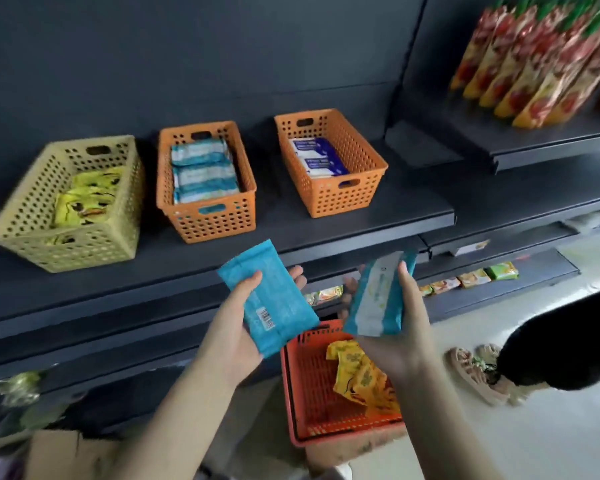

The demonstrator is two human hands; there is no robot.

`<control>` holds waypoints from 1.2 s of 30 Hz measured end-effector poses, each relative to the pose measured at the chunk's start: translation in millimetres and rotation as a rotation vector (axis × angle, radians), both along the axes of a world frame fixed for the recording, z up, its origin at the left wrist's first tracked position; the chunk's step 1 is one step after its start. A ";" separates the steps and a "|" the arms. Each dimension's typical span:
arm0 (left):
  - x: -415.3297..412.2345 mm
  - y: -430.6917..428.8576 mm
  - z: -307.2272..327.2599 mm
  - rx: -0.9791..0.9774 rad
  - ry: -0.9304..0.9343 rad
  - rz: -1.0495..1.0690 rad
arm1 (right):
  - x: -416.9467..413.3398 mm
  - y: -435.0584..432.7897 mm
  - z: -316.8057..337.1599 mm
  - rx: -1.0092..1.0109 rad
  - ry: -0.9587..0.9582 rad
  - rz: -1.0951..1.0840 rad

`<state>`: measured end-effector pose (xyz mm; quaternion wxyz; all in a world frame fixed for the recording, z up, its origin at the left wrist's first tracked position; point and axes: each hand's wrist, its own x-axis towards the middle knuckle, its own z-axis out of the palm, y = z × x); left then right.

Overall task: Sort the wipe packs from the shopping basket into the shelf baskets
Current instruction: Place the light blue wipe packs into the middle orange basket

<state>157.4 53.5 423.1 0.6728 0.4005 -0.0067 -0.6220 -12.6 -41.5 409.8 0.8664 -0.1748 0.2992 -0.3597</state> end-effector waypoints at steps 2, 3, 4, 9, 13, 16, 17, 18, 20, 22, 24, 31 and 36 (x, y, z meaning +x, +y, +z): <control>26.3 16.7 9.7 -0.006 -0.003 0.020 | 26.3 14.3 8.5 -0.028 0.055 0.041; 41.3 25.9 12.8 0.008 0.006 0.028 | 40.3 22.2 12.1 -0.046 0.081 0.056; 57.6 35.6 15.1 0.037 0.024 0.027 | 56.0 31.1 15.7 -0.052 0.101 0.066; 140.2 84.9 23.8 0.129 0.011 -0.043 | 124.7 72.5 29.5 -0.044 0.174 0.069; 191.1 102.4 24.1 0.212 -0.124 -0.024 | 173.2 95.7 38.2 -0.194 0.310 0.099; 216.2 111.9 29.9 0.241 -0.261 0.047 | 197.0 104.5 43.8 -0.280 0.319 0.082; 222.9 115.1 33.3 0.222 -0.276 0.078 | 202.2 105.6 45.8 -0.308 0.309 0.079; 229.3 116.9 35.8 0.189 -0.269 0.105 | 207.0 105.7 47.8 -0.338 0.305 0.076; 241.4 115.8 40.8 0.138 -0.252 0.148 | 215.6 103.4 52.0 -0.403 0.324 0.054; 254.5 109.8 43.7 0.095 -0.236 0.189 | 224.8 97.0 55.3 -0.455 0.366 -0.001; 265.7 102.1 45.6 0.061 -0.189 0.212 | 234.0 86.5 58.5 -0.503 0.450 -0.064; 300.9 58.5 50.9 0.018 -0.079 0.248 | 262.5 17.4 53.2 -0.565 0.551 -0.198; 323.3 2.6 51.5 -0.037 -0.050 0.324 | 286.5 -47.2 40.6 -0.584 0.582 -0.213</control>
